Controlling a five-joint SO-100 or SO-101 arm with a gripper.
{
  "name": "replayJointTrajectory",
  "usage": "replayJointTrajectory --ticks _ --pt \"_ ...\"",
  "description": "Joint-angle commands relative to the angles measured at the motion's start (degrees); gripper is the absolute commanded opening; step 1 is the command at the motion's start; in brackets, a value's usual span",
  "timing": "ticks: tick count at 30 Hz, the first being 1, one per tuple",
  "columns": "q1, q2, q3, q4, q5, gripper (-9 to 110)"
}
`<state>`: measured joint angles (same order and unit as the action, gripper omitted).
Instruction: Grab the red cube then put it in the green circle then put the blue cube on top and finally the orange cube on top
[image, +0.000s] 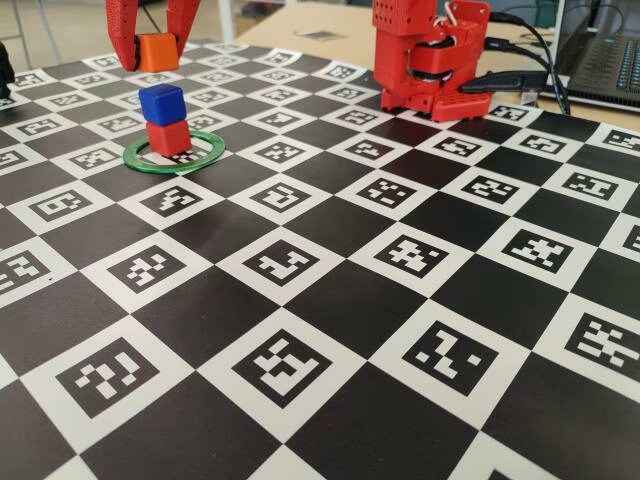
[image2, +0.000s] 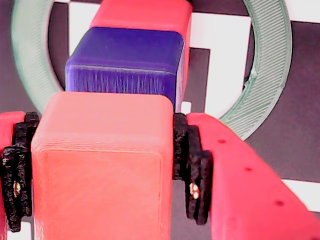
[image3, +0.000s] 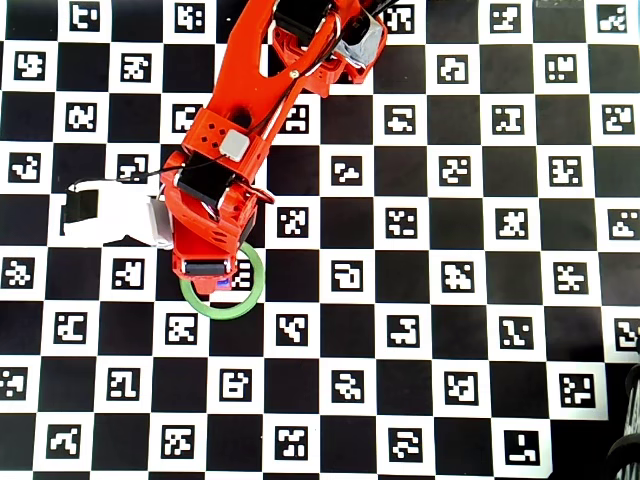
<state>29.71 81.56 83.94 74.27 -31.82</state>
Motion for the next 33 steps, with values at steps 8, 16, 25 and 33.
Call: replayJointTrajectory --ticks 8,16,25,33 --pt "0.09 1.05 0.35 -0.88 0.18 9" --pt "0.18 0.35 0.79 -1.76 0.09 9" --pt "0.18 0.26 0.70 -2.37 0.26 10" --pt "0.00 0.18 0.79 -3.16 0.35 10"
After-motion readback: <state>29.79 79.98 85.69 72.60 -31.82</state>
